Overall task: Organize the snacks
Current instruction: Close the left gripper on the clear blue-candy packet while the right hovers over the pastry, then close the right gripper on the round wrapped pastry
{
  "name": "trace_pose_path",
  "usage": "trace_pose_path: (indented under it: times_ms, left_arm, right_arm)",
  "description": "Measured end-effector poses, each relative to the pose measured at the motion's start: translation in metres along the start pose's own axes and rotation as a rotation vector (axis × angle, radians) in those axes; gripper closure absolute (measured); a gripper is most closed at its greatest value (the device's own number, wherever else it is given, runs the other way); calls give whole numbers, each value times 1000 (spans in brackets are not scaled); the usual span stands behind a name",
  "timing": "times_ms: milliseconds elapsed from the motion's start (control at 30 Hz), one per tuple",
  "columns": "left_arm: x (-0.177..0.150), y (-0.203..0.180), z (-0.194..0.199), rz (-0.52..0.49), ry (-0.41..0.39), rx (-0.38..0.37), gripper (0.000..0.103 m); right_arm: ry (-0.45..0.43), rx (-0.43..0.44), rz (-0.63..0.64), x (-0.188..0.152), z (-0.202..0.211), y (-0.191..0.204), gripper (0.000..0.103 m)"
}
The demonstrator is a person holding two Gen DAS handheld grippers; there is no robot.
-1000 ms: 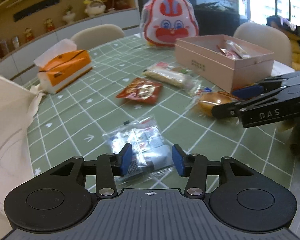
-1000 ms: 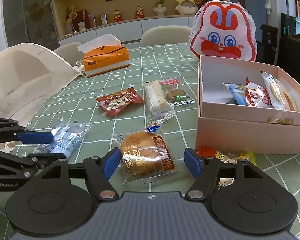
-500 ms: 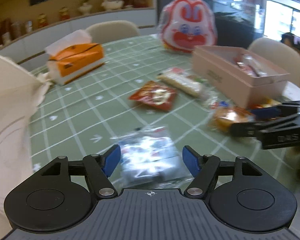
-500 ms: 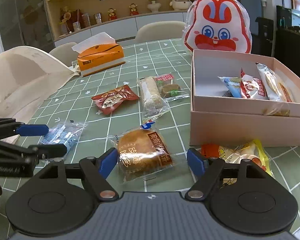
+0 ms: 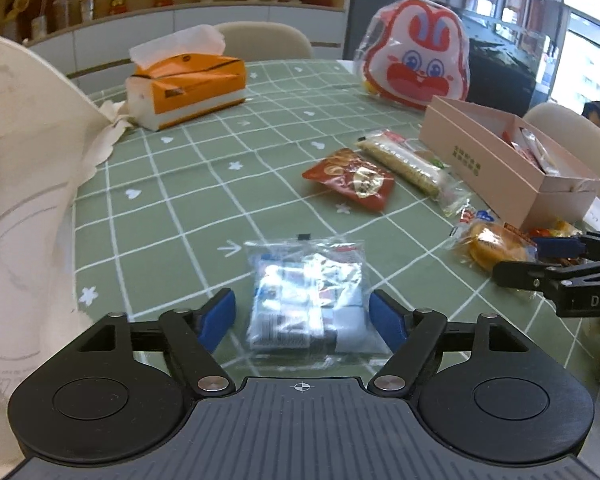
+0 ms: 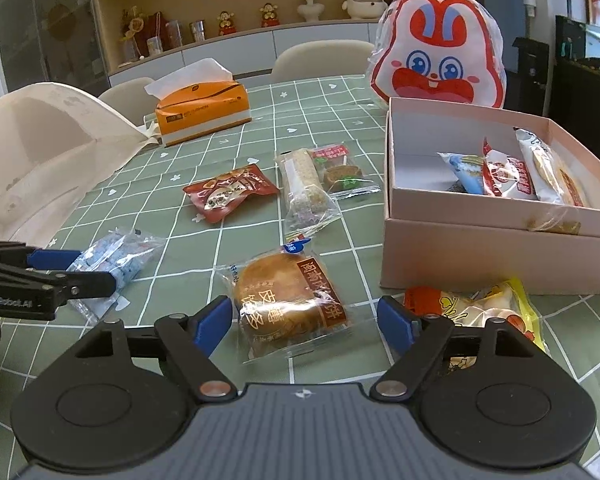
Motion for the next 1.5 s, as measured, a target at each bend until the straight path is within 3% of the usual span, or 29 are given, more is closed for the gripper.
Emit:
trace_pose_path:
  times_ms: [133,267,533,667,733,833,933,1033,1133,1267,1500]
  left_arm:
    - [0,-13,-6,-56,-13,2,23]
    - [-4,-19,0,-69,-28,0,27]
    - [-13,-26,18,-41,-44,-78,31]
    - [-22,-30,34,-14,-48,-109,32]
    - [-28,-32,43,-15,-60,-121,32]
    - [-31,-32,49,0,-71,-139,32]
    - [-31,-31,49,16,-77,-145,33]
    - [-31,-31,50,17,-79,-145,33]
    - [-31,-31,49,14,-80,-144,32]
    - [-31,-31,50,9,-83,-143,32]
    - [-33,-39,49,-58,-73,-128,32]
  right_arm:
    - [13,17,10,-1,-2,3,15]
    - [49,76,13,-2,-7,8,0]
    - [78,28,92,-6,-9,16,0]
    - [79,18,121,-4,1,24,10]
    - [53,52,124,1,10,30,10]
    - [29,11,166,10,12,30,10]
    - [85,-23,135,12,-4,25,10]
    - [143,-22,96,6,-17,26,25]
    - [126,-26,113,8,-20,32,29]
    - [133,-39,113,10,-21,38,45]
    - [105,20,77,11,17,46,47]
Point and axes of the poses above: each gripper's, at about its wrist camera, not at the fingertips, and z roughly against the way its jaws point, y to its left, x to its top, the point moved 10 cm from there along -z, roughly the way its jaws point, and after that the axes turned 9 degrees about -y, right-handed, at the moved point
